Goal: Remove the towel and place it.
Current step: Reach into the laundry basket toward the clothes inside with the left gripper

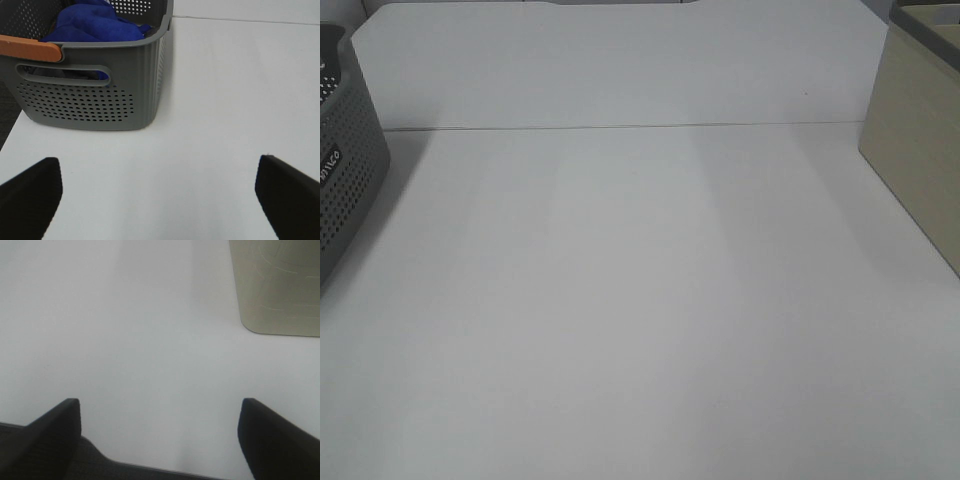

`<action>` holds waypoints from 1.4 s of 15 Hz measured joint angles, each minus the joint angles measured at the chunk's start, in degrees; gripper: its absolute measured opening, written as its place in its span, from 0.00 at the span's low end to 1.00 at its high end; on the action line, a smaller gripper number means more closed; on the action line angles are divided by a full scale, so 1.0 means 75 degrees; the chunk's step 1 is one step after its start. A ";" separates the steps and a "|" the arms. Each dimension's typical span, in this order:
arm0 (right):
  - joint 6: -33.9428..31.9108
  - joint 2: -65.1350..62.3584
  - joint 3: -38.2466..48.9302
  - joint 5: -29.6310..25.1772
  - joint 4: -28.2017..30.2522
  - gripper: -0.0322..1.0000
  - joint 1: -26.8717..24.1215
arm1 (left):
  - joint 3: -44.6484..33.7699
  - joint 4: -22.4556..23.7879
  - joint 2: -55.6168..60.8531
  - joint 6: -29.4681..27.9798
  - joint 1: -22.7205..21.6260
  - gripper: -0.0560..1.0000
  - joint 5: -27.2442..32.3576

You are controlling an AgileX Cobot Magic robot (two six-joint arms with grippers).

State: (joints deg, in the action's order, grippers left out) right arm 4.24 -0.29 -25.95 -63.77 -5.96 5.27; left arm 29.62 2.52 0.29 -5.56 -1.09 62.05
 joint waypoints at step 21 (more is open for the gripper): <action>0.0000 0.0000 0.0000 0.0000 0.0000 0.80 0.0000 | 0.0000 0.0000 0.0000 0.0000 0.0000 0.99 0.0000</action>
State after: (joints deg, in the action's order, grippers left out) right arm 4.24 -0.29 -25.95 -63.77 -5.96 5.27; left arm 29.62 2.52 0.29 -5.56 -1.09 62.05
